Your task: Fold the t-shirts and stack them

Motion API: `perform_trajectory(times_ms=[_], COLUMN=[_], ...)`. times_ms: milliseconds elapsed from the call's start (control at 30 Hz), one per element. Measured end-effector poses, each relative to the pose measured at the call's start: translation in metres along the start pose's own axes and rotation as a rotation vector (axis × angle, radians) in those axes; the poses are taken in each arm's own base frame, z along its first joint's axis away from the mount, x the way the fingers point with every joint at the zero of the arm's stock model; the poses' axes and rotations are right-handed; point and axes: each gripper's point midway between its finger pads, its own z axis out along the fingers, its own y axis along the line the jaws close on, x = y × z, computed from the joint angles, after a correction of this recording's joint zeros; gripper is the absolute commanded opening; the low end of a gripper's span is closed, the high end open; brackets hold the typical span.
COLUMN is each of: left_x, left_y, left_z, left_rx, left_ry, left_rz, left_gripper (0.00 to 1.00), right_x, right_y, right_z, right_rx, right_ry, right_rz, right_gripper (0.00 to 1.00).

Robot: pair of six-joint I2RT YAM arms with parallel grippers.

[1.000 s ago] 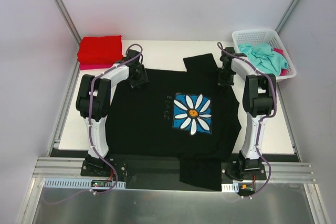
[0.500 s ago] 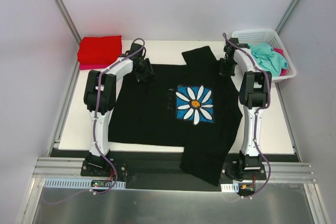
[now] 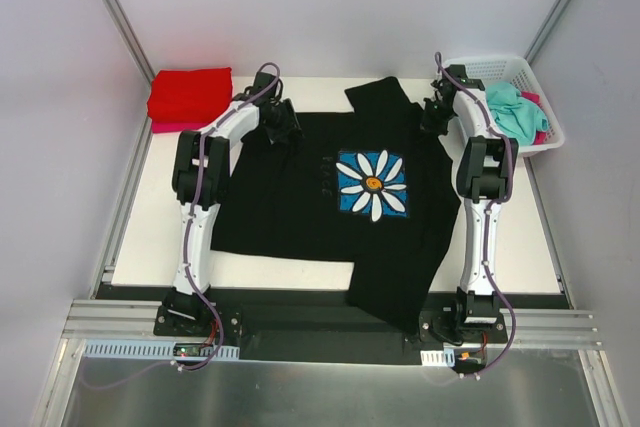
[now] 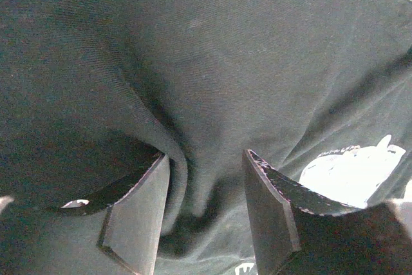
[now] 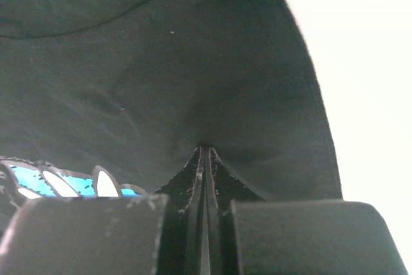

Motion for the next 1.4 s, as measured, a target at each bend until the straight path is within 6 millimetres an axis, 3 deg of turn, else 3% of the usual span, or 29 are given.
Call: perform_trajectory(times_ms=[300,500,600,700,867,933,1000,1100,1200,1300,1400], left_x=[-0.011,-0.01,-0.007,-0.009,-0.017,-0.014,-0.006,0.017,0.046,0.078,0.108], left_y=[0.002,0.014,0.023,0.029,0.027,0.028,0.032,0.044,0.059,0.076,0.093], left_z=[0.001,-0.012,-0.027,-0.047,-0.074,-0.084,-0.094,-0.114,-0.13,-0.133,-0.133], left_rx=[0.009,-0.04,-0.07,-0.089,-0.093,-0.096,-0.114,-0.171,-0.229,-0.28,-0.328], left_ry=[-0.013,-0.031,-0.039,-0.061,-0.113,-0.124,-0.133,-0.143,-0.146,-0.119,-0.077], left_rz=[-0.019,0.003,0.011,0.027,0.05,0.05,0.052,0.059,0.071,0.071,0.069], left_gripper=[0.5,0.55,0.56,0.57,0.58,0.59,0.58,0.57,0.57,0.56,0.57], right_x=[-0.02,-0.014,-0.005,0.005,0.011,0.017,0.029,0.055,0.087,0.135,0.172], right_y=[0.009,0.008,0.01,0.017,0.043,0.054,0.061,0.063,0.055,0.039,0.029], right_z=[0.003,-0.003,-0.026,-0.061,-0.125,-0.142,-0.152,-0.147,-0.125,-0.098,-0.083], right_rx=[-0.106,-0.098,-0.087,-0.074,-0.074,-0.082,-0.081,-0.067,-0.029,0.024,0.059], right_ry=[-0.071,-0.073,-0.075,-0.103,-0.203,-0.23,-0.231,-0.187,-0.108,0.012,0.104], right_rz=[-0.011,-0.018,-0.021,-0.042,-0.107,-0.13,-0.146,-0.158,-0.161,-0.154,-0.157], right_gripper=[0.01,0.01,0.01,0.01,0.01,0.01,0.01,0.01,0.01,0.01,0.01])
